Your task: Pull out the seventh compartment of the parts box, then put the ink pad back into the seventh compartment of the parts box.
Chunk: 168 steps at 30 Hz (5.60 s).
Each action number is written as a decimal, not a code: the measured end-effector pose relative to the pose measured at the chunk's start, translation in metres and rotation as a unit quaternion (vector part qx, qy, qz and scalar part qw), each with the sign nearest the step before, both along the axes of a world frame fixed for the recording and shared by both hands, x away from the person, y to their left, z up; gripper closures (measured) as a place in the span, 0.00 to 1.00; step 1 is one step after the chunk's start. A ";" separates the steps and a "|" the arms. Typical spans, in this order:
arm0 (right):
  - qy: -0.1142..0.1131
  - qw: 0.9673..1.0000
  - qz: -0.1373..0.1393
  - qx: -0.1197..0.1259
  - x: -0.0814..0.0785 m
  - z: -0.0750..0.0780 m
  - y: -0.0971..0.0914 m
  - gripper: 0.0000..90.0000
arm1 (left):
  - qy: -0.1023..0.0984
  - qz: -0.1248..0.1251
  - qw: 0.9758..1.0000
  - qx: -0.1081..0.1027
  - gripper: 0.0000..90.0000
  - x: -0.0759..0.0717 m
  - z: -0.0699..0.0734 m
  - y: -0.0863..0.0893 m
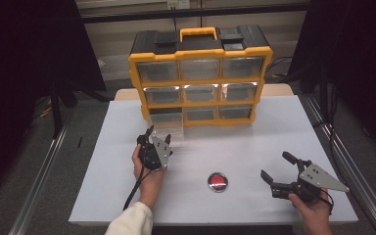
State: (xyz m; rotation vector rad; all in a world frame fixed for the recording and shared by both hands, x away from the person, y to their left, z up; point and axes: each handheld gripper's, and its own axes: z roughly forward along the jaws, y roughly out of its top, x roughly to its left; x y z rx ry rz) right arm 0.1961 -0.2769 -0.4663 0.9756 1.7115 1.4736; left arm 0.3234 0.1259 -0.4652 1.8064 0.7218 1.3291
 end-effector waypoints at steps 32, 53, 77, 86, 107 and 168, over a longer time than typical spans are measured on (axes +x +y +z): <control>-0.001 1.000 0.000 0.000 0.001 0.000 0.001 0.05 | 0.106 -0.067 0.966 -0.225 0.13 -0.009 0.013 -0.008; 0.002 1.000 0.001 -0.002 0.001 0.000 0.002 0.05 | 0.166 -0.159 0.942 -0.246 0.07 -0.012 0.016 -0.027; 0.002 1.000 0.004 -0.001 0.001 0.000 0.001 0.05 | 0.243 -0.253 0.916 -0.192 0.06 -0.020 0.011 -0.055; 0.003 1.000 0.004 0.000 0.001 0.000 0.001 0.05 | 0.264 -0.274 0.908 -0.176 0.06 -0.024 0.010 -0.063; 0.001 1.000 0.003 0.000 0.001 0.000 0.001 0.05 | 0.310 -0.310 0.890 -0.126 0.06 -0.030 0.000 -0.076; 0.004 1.000 -0.005 -0.001 -0.005 0.000 -0.004 0.05 | 0.384 -0.348 0.855 0.006 0.31 -0.041 -0.021 -0.105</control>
